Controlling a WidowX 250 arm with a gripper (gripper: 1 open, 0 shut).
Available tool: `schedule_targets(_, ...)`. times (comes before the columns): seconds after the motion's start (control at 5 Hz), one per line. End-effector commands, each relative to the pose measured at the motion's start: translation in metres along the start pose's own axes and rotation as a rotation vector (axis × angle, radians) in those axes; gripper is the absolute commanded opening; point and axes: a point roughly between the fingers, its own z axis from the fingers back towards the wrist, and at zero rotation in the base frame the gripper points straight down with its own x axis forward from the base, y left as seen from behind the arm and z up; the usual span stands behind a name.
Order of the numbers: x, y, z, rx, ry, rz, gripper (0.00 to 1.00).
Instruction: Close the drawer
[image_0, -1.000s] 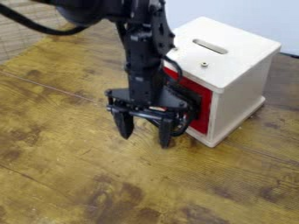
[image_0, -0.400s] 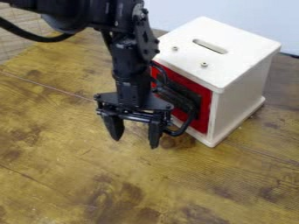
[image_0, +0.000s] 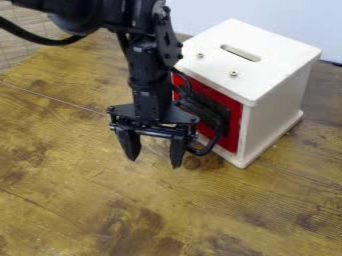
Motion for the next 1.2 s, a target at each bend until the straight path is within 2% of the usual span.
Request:
schedule_targets(0.0, 0.014, 0.004, 0.018, -0.011, -0.074, 0.080, 1.00)
schedule_targets(0.4, 0.010, 0.000, -0.002, -0.007, -0.075, 0.160, 1.00)
schedule_targets(0.6, 0.008, -0.008, -0.011, -0.010, -0.074, 0.145, 1.00)
schedule_targets(1.0, 0.009, -0.022, -0.006, -0.017, -0.072, 0.111, 1.00)
